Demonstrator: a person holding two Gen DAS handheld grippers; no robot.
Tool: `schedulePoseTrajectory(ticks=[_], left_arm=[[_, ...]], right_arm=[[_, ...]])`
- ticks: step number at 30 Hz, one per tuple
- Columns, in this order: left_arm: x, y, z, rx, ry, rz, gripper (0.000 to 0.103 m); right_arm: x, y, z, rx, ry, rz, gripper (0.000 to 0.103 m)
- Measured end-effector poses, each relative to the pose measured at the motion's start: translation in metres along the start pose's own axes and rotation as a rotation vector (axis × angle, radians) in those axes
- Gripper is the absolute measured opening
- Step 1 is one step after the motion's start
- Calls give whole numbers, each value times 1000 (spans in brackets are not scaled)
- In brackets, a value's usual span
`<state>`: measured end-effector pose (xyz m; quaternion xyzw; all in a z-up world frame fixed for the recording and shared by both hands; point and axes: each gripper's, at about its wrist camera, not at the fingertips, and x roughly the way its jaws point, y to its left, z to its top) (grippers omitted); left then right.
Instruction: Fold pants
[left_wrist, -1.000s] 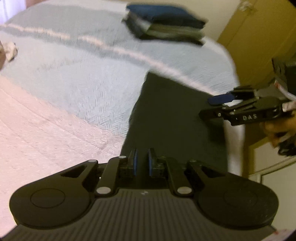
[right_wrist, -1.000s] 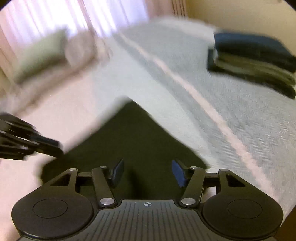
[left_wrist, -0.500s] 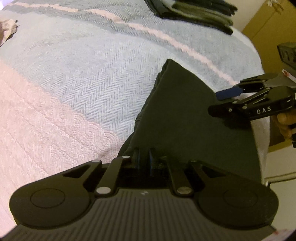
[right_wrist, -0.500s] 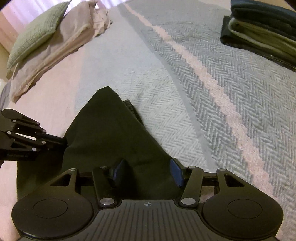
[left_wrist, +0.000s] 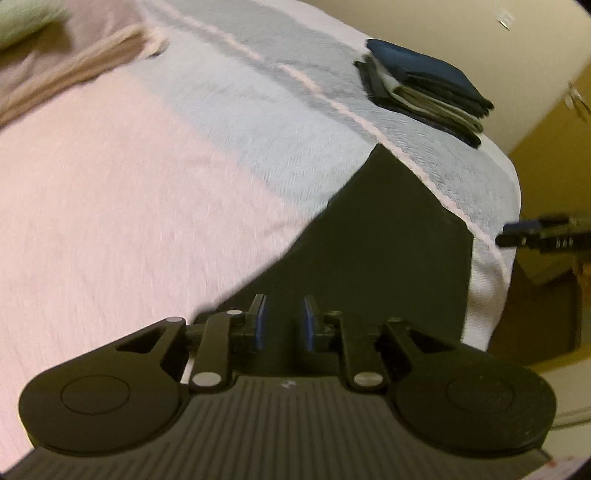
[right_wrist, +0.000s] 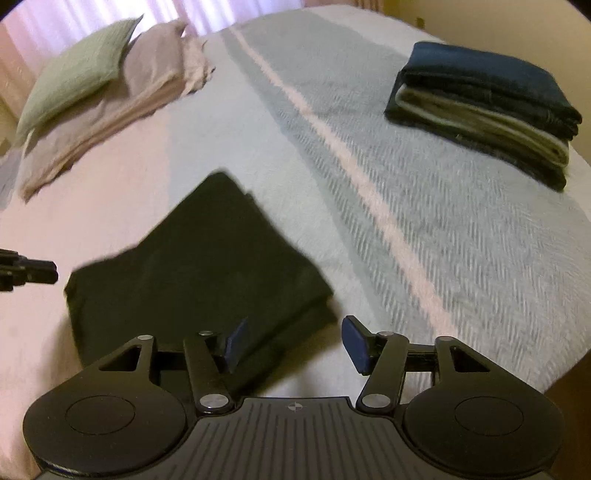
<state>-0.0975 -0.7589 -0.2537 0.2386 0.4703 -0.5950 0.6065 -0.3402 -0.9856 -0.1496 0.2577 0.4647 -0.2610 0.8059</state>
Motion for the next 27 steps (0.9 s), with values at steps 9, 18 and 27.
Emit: schedulePoseTrajectory(ticks=[9, 18, 27], left_arm=[[3, -39, -29, -184, 10, 131, 21], [13, -64, -49, -523, -22, 255, 46], [20, -39, -72, -617, -43, 290, 54]], right_arm=[[15, -27, 31, -124, 32, 124, 60], [45, -75, 83, -299, 107, 281, 67], [119, -31, 118, -398, 190, 469, 68]])
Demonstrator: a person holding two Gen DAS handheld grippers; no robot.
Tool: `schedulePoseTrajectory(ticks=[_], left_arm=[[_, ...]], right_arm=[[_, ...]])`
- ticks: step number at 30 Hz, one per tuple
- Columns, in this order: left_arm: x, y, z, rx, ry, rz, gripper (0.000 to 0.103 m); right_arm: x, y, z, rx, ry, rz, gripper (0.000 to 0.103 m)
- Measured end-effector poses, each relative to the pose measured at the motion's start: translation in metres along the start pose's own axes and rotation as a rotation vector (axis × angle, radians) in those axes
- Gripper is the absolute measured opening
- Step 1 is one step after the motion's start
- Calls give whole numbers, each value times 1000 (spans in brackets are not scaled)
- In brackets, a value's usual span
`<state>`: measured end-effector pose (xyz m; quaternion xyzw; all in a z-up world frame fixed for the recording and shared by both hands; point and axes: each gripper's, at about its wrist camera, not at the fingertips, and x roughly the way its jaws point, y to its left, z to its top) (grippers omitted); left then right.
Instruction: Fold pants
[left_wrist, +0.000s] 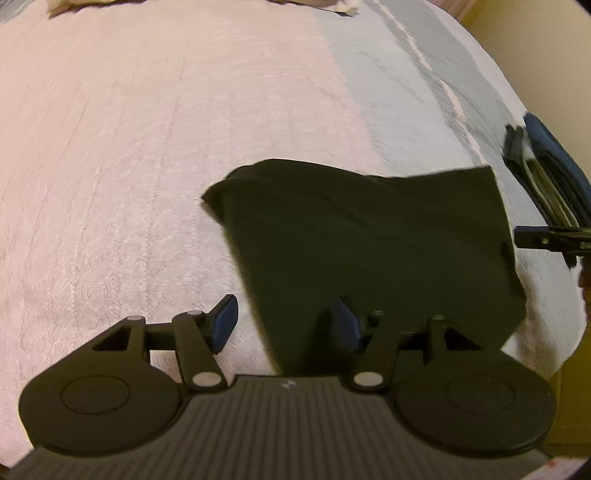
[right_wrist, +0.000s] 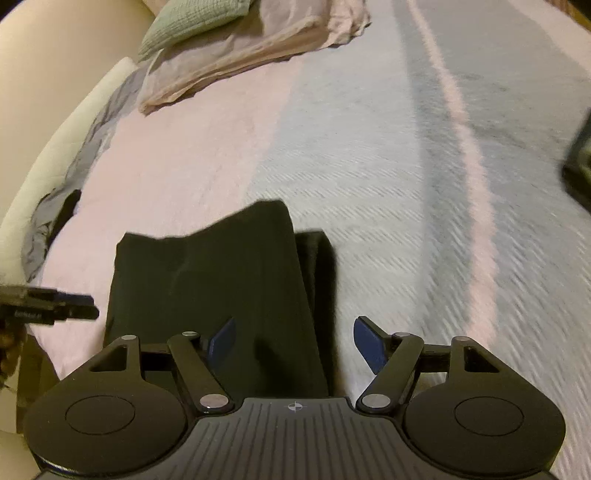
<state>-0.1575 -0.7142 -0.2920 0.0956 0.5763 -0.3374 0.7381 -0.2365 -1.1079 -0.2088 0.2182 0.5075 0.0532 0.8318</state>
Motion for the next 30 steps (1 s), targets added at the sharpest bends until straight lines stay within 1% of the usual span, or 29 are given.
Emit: schedulePoseTrajectory(ticks=[2, 4, 6, 7, 12, 16, 19, 20, 21, 22, 23, 24, 25, 28, 30], left_arm=[[8, 8, 3, -13, -7, -12, 55], [17, 13, 6, -5, -8, -26, 55], [26, 17, 8, -3, -1, -44, 55], [29, 20, 10, -7, -2, -56, 56], [46, 35, 20, -51, -16, -113, 59], [52, 45, 26, -93, -36, -159, 60], [59, 50, 31, -105, -38, -189, 61], [61, 50, 33, -102, -39, -198, 61], [62, 48, 34, -96, -39, -202, 60], [62, 46, 37, -88, -43, -205, 58], [61, 41, 40, -72, -42, -203, 58], [61, 35, 45, -53, -39, -199, 58], [62, 28, 51, -27, -38, -194, 58], [68, 1, 74, 62, -53, -200, 58], [74, -18, 89, 126, -65, -210, 58]], right_arm=[[21, -7, 8, 3, 21, 26, 68], [39, -14, 13, -2, 37, 39, 71], [51, -25, 14, 12, 39, 77, 77], [54, -30, 14, 28, 40, 93, 78], [67, -54, 10, 114, 59, 201, 78], [77, -67, 7, 232, 87, 281, 76], [80, -75, 3, 313, 81, 325, 65], [79, -76, 2, 322, 76, 327, 51], [76, -76, 2, 341, 68, 342, 40], [71, -77, 1, 360, 55, 351, 36], [64, -76, 1, 368, 36, 347, 30], [57, -77, 0, 385, 17, 346, 27], [50, -78, -3, 410, -4, 346, 26], [26, -84, -16, 504, -71, 325, 25], [12, -91, -32, 584, -114, 296, 25]])
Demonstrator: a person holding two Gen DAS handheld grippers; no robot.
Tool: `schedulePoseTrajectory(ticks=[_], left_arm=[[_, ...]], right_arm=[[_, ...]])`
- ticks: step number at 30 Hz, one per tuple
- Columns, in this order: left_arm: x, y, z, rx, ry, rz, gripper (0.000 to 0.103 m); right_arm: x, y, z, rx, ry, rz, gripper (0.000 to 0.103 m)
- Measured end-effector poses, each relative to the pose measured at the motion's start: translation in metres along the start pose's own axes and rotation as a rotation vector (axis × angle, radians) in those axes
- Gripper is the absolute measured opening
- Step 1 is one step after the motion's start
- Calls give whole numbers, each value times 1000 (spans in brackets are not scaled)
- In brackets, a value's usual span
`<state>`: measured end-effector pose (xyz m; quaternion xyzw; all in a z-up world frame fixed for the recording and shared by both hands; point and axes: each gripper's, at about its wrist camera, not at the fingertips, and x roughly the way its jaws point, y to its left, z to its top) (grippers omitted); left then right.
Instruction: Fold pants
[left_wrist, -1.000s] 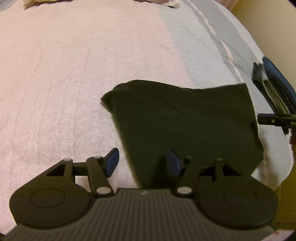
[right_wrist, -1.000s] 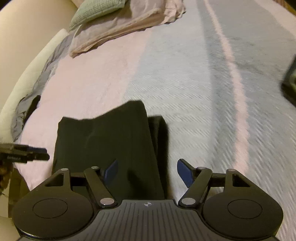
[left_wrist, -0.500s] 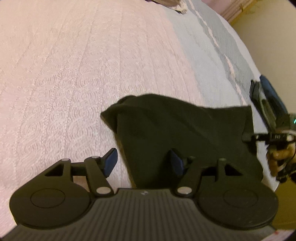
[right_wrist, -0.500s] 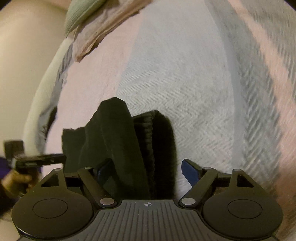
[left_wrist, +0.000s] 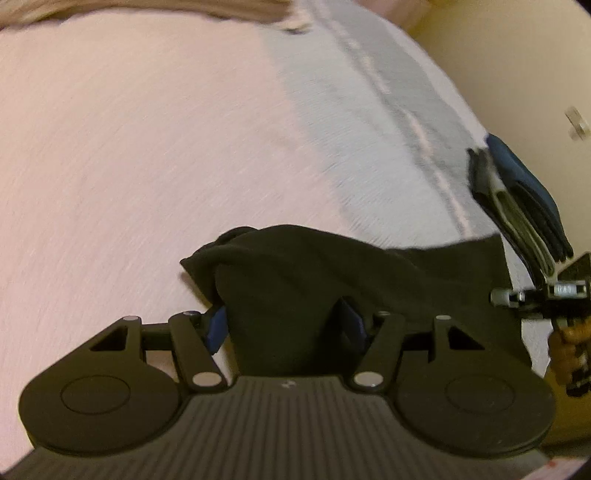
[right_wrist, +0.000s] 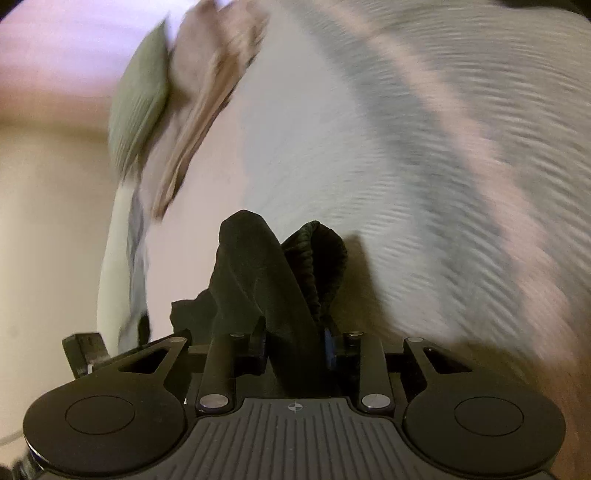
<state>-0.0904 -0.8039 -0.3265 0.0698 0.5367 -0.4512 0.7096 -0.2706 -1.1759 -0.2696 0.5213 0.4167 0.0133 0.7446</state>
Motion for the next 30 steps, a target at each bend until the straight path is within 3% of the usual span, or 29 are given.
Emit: schedulePoseTrajectory(ticks=[4, 7, 12, 17, 20, 23, 26, 30], left_arm=[[22, -29, 20, 137, 63, 75, 59], [4, -29, 12, 157, 43, 104, 57], [-62, -35, -29, 230, -36, 184, 58], [-96, -79, -91, 453, -61, 207, 66], [-98, -106, -132, 595, -69, 216, 75], [-86, -128, -169, 743, -72, 256, 85], [-67, -138, -196, 849, -47, 291, 85], [-45, -146, -223, 965, -72, 348, 91]], right_arm=[[-8, -14, -15, 59, -41, -52, 32], [-10, 15, -12, -55, -37, -153, 44], [-29, 96, -49, -581, -38, -351, 63], [-6, 137, -130, -1110, 112, -415, 75], [21, 130, -179, -1409, 211, -454, 76], [49, 111, -211, -1663, 244, -503, 77], [72, 88, -235, -1875, 229, -583, 83], [90, 57, -254, -2085, 194, -668, 91]])
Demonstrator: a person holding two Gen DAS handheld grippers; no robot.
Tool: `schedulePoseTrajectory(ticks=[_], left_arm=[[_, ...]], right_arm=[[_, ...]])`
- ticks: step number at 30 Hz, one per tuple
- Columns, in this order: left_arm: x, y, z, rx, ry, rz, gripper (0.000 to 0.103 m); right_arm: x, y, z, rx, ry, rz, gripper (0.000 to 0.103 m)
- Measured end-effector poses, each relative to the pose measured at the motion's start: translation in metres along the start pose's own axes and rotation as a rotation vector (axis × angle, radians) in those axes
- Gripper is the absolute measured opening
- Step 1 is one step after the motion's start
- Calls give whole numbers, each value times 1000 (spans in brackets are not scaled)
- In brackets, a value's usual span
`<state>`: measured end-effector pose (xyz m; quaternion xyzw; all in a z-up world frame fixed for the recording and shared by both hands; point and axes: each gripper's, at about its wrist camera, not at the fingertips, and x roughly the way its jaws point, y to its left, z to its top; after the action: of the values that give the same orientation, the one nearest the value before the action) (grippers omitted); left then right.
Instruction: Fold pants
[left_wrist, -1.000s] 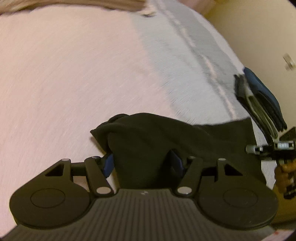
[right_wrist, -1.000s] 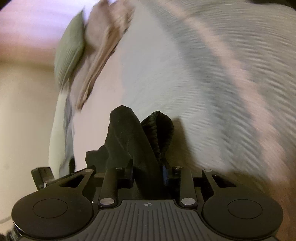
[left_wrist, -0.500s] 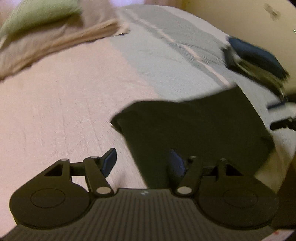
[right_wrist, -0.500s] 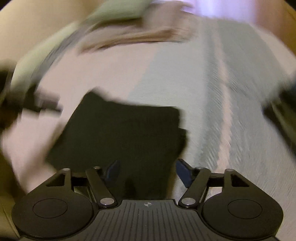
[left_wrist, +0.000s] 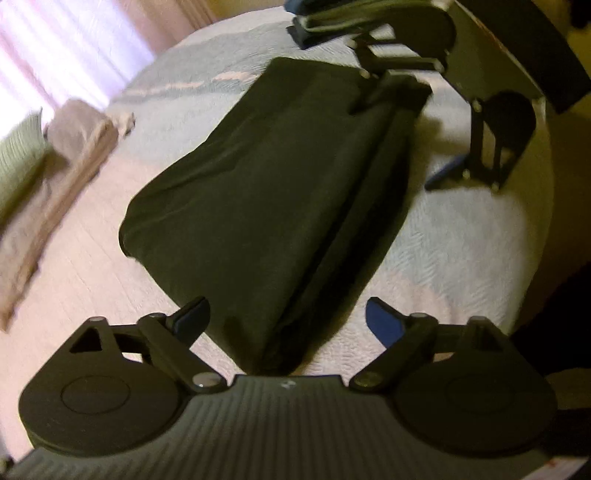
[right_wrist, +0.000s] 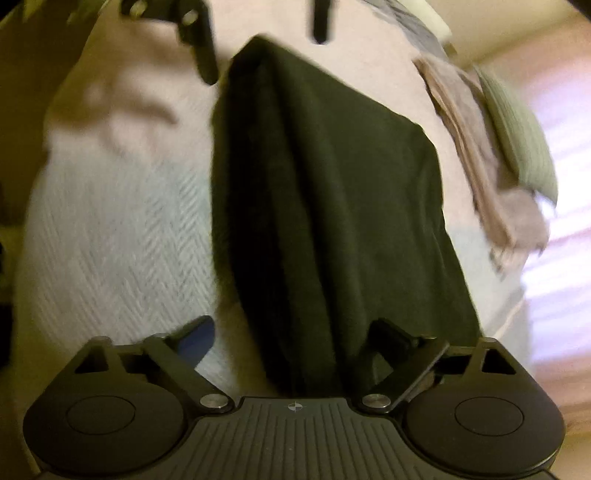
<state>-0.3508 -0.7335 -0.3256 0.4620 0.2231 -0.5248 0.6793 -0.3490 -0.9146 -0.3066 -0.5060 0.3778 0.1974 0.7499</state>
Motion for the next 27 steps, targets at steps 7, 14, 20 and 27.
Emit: schedulePoseTrajectory(ticks=[7, 14, 20, 27], left_arm=[[23, -30, -10, 223, -26, 120, 91], [28, -32, -2, 354, -45, 254, 94], [21, 11, 26, 322, 2, 221, 43], [8, 80, 66, 223, 22, 7, 35]], right_arm=[[-1, -45, -1, 146, 21, 10, 40], [-39, -147, 13, 409, 14, 119, 32], [-52, -173, 18, 445, 21, 186, 33], [-64, -129, 5, 354, 1, 61, 82]])
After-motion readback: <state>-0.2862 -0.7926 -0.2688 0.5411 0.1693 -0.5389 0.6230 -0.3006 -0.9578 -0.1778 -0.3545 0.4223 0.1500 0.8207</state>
